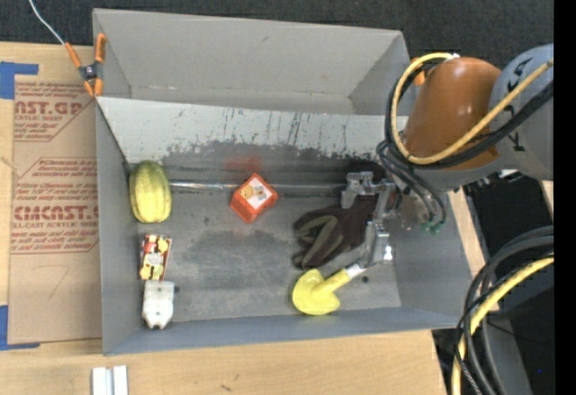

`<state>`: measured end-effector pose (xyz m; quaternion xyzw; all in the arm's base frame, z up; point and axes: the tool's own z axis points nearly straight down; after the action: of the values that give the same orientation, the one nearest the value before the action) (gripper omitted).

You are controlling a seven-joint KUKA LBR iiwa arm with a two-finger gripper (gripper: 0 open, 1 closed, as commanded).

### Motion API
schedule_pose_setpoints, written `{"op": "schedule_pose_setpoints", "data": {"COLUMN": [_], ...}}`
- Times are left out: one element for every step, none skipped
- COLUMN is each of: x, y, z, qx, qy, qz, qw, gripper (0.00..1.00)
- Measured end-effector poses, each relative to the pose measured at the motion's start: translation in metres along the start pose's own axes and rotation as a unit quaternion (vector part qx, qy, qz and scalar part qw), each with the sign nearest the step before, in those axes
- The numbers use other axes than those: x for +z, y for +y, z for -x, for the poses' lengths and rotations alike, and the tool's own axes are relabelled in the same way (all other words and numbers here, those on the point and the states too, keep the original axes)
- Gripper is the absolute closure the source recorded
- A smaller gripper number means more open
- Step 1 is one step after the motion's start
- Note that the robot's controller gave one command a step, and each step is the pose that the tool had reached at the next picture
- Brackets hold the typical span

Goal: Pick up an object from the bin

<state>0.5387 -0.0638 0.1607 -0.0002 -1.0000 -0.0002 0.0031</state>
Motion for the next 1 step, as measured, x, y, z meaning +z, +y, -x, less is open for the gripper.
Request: {"op": "schedule_pose_setpoints", "data": {"x": [-0.0044], "y": [0.0003], "z": [0.0017], "qx": [-0.001], "qy": [-0.0037], "qz": [0.000], "qw": [1.0000], "gripper": [0.00]}}
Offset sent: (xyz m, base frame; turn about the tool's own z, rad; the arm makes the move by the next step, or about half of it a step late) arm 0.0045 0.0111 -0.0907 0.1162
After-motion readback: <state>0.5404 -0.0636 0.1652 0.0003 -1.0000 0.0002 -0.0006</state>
